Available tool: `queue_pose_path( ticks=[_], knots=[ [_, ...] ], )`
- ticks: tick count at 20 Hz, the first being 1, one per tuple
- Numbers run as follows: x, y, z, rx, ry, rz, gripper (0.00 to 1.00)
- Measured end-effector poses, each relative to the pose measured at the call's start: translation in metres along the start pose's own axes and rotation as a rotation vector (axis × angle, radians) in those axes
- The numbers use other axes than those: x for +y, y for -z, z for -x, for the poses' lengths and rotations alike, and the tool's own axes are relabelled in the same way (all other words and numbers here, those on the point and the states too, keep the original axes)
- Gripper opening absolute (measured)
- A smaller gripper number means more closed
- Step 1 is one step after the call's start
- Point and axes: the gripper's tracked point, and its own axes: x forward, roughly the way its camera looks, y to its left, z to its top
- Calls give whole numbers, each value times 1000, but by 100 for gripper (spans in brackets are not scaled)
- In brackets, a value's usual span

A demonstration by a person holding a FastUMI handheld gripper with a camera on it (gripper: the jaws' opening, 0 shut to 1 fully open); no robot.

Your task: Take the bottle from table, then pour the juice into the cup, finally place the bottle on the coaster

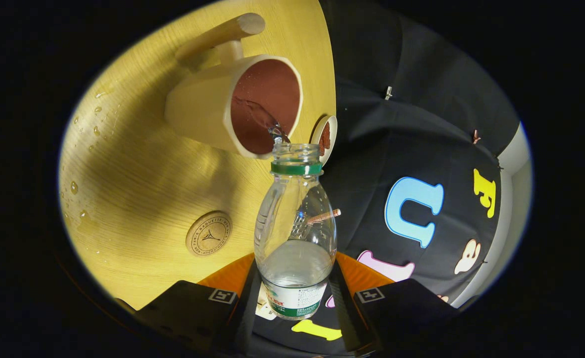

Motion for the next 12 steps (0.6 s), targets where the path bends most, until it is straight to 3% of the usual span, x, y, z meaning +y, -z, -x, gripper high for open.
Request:
queue_pose_path(
  ticks=[12],
  knots=[
    [-16,-5,-4,-31,40,115,71]
  ],
)
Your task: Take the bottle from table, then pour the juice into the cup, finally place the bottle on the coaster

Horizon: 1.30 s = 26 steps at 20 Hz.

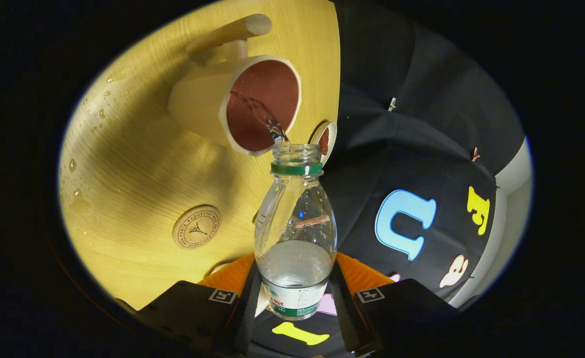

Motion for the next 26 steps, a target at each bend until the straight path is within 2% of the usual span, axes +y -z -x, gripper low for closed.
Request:
queue_pose_path(
  ticks=[14,26],
  knots=[
    [-17,-6,3,-22,35,109,71],
    [-16,-16,8,-52,22,243,71]
  ],
)
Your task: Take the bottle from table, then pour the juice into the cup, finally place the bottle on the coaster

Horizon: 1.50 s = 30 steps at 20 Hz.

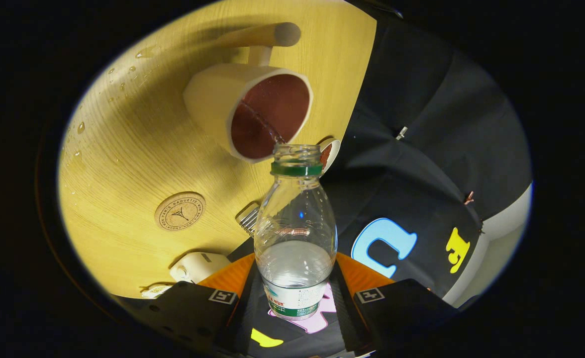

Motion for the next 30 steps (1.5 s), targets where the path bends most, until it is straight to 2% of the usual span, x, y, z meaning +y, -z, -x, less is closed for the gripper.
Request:
queue_pose_path(
  ticks=[13,30],
  knots=[
    [3,-2,-2,3,-20,49,71],
    [0,4,3,26,-5,-2,71]
  ],
)
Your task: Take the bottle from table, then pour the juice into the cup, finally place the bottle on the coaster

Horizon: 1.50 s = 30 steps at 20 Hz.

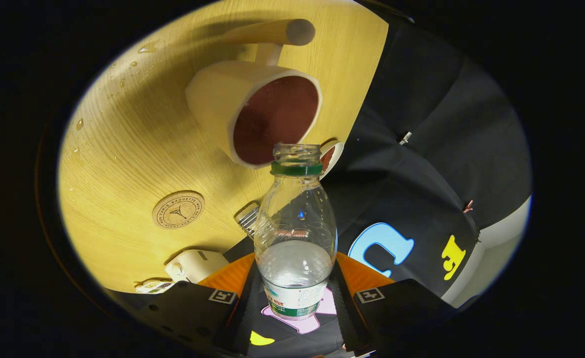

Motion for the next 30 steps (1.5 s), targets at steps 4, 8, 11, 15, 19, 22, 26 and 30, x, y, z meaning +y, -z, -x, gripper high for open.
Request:
queue_pose_path(
  ticks=[4,8,11,15,19,22,26,30],
  knots=[
    [1,1,13,8,8,-120,71],
    [0,12,28,21,-7,-347,71],
    [-15,24,42,22,33,-569,72],
    [-28,41,56,7,61,-864,72],
    [-32,54,57,-20,48,-1196,72],
    [-31,59,49,-47,33,-1398,72],
    [-20,63,30,-101,-3,-1707,72],
    [-6,67,10,-134,-5,-1857,72]
  ],
)
